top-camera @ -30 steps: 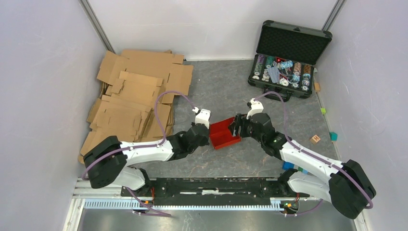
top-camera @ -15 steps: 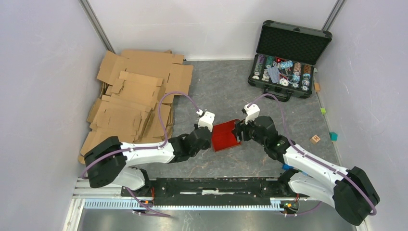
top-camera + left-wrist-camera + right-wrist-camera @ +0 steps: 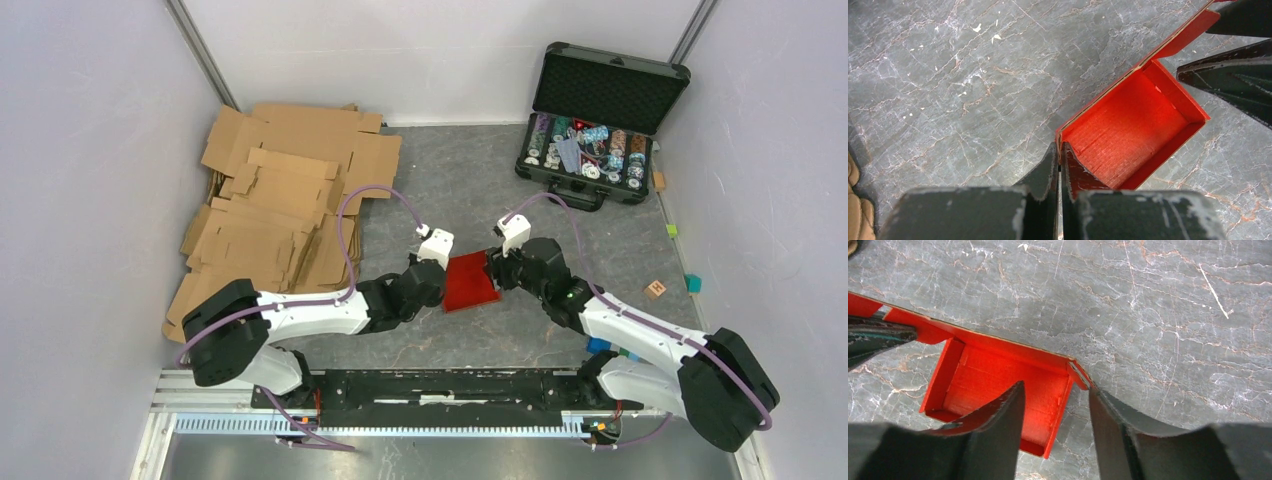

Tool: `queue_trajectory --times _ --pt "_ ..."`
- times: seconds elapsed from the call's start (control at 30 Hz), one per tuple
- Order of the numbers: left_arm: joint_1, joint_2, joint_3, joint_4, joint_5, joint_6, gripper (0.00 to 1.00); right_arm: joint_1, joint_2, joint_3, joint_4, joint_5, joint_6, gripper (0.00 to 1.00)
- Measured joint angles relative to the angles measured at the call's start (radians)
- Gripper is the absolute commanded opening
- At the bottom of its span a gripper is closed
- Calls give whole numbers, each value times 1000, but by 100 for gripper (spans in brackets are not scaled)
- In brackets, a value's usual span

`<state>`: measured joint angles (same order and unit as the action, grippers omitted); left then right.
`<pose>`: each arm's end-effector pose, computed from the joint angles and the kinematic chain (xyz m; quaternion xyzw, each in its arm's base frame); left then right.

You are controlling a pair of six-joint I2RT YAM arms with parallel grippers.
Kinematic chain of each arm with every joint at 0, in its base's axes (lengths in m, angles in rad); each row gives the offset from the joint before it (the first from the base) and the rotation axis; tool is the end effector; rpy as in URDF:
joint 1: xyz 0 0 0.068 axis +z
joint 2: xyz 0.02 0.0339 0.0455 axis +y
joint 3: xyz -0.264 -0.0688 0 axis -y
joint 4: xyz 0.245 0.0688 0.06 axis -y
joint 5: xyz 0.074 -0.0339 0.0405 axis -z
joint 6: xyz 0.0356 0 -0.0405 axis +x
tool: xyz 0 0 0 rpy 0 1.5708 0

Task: Fold the paper box

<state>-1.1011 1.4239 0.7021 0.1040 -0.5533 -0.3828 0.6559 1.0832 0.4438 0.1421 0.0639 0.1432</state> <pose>0.1479 -0.2501 0.1974 0.1832 0.8443 -0.1192 0.4893 0.1797 0.1354 0.1964 -0.2020 0.8350 0.1735 0.4815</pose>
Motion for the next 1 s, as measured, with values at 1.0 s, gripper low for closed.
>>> queue_trajectory --times 1.0 --pt "0 53 88 -85 -22 10 2 -3 26 -12 70 35 -8 34"
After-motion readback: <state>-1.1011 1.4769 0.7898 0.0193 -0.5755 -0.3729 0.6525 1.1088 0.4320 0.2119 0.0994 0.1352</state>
